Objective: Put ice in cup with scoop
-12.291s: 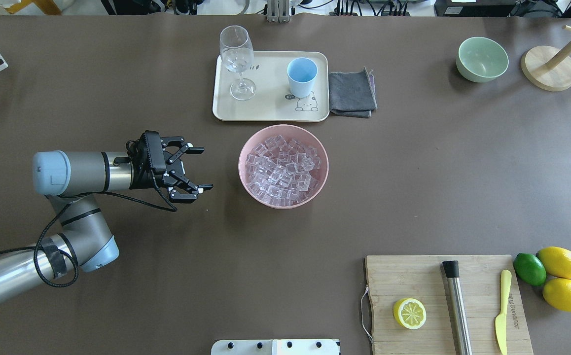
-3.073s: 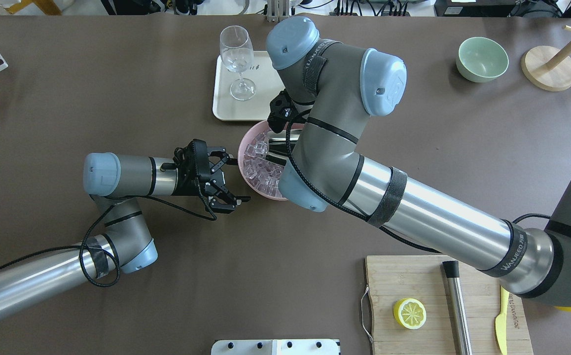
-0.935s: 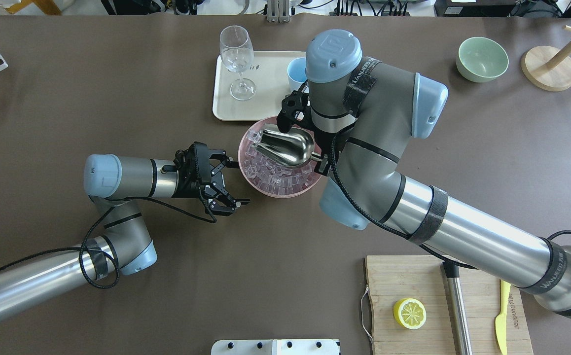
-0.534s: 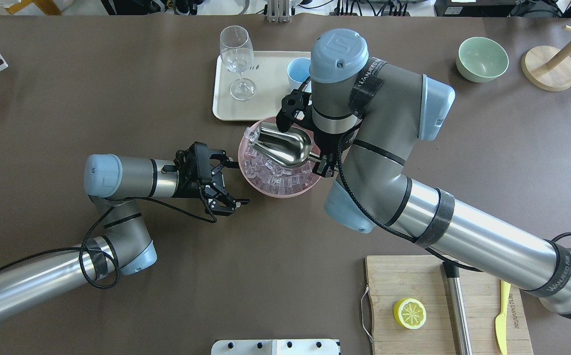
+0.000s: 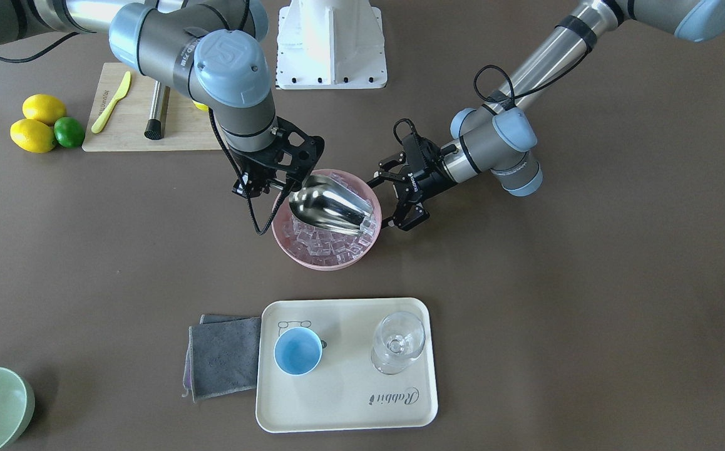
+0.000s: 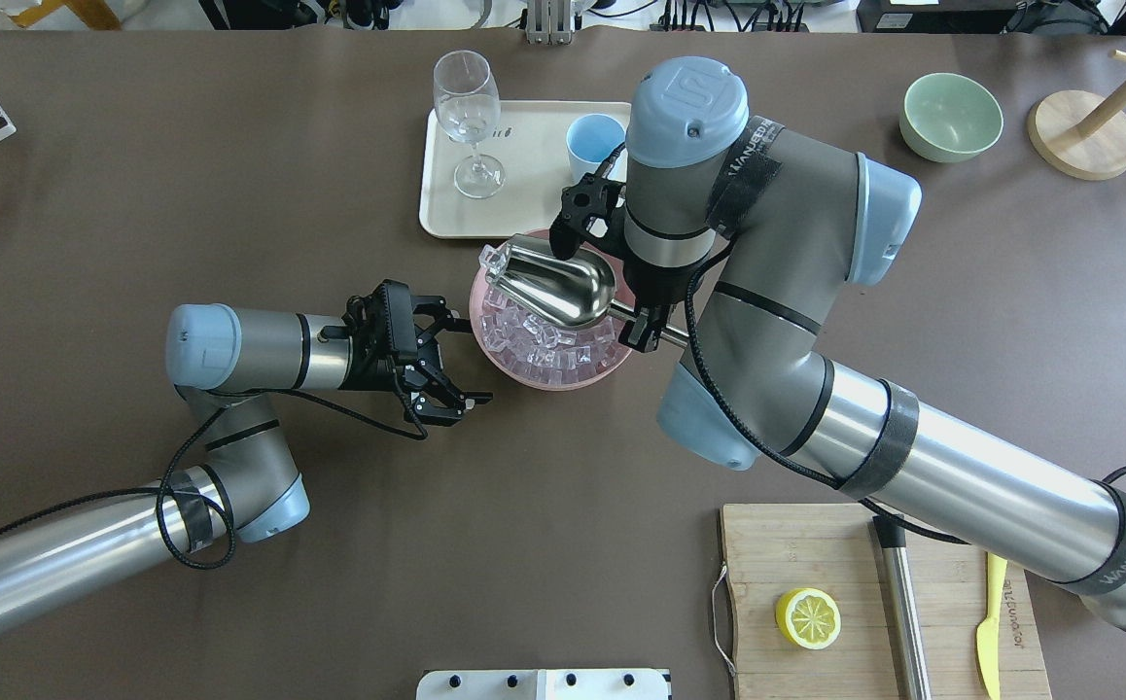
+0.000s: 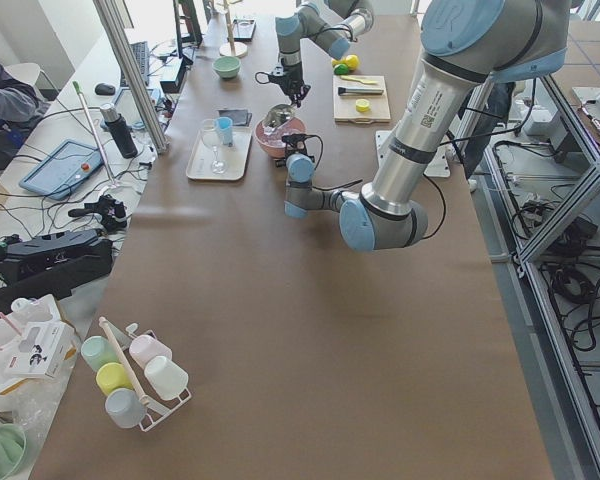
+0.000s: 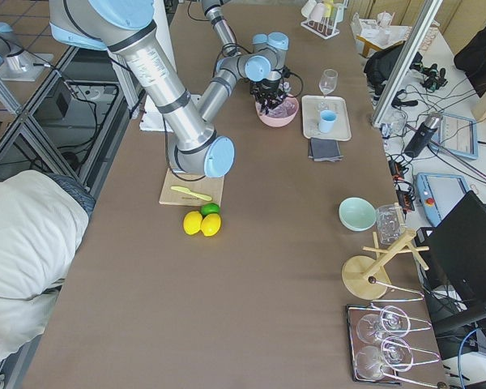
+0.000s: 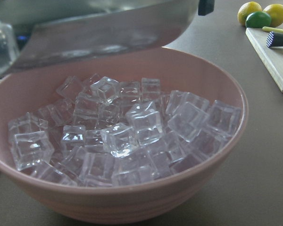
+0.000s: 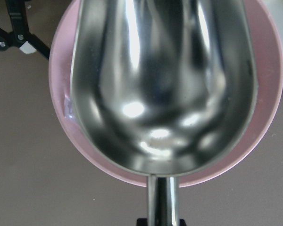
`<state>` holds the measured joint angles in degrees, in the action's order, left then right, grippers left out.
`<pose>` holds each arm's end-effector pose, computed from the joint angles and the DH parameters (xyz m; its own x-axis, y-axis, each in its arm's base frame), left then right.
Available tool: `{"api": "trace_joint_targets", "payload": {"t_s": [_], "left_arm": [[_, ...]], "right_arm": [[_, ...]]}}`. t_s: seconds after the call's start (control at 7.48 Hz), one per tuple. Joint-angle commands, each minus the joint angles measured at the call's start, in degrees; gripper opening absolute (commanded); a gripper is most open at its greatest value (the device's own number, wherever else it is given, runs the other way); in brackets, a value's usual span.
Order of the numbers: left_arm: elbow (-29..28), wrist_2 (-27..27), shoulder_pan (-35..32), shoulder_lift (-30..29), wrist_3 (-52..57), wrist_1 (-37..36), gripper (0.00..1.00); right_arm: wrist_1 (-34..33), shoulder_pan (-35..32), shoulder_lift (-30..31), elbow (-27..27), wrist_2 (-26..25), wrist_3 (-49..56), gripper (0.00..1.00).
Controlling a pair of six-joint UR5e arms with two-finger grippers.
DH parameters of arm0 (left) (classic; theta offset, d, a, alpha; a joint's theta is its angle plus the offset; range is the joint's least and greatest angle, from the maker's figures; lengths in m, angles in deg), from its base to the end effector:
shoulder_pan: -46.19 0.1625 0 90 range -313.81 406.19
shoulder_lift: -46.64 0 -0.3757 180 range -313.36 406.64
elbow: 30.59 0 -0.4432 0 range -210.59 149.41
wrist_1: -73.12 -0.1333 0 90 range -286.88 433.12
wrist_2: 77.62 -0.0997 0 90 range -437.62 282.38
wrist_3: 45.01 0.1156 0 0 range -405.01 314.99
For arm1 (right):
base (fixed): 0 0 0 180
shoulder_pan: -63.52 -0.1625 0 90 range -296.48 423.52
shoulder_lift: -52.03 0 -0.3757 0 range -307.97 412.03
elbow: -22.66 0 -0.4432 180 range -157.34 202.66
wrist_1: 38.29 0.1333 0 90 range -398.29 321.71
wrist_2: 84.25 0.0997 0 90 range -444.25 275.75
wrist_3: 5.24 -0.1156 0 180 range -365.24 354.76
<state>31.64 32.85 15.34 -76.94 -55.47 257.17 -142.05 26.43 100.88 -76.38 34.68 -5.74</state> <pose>0.5863 -0.4584 0.3139 0.1549 0.9806 -0.1200 0.1781 0.0917 0.9797 -0.4888 -0.4666 0.1271 0.3043 -0.8671 0.3944 0.6392 0.4928 0.5904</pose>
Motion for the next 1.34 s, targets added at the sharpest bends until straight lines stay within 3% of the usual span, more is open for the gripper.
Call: {"api": "trace_joint_targets", "payload": {"t_s": [0.0, 0.53, 1.2], "left_arm": [[0.00, 0.00, 0.00, 0.00, 0.00, 0.00, 0.99], [0.00, 0.00, 0.00, 0.09, 0.09, 0.00, 0.99], [0.00, 0.09, 0.00, 0.09, 0.09, 0.00, 0.99]], "right_arm": [[7.31, -0.09, 2.29, -3.25, -0.19, -6.41, 0.00], [21.12, -1.67, 4.76, -6.07, -3.79, -15.39, 0.00], [21.41, -2.47, 4.93, -5.64, -3.97, -15.49, 0.00]]}}
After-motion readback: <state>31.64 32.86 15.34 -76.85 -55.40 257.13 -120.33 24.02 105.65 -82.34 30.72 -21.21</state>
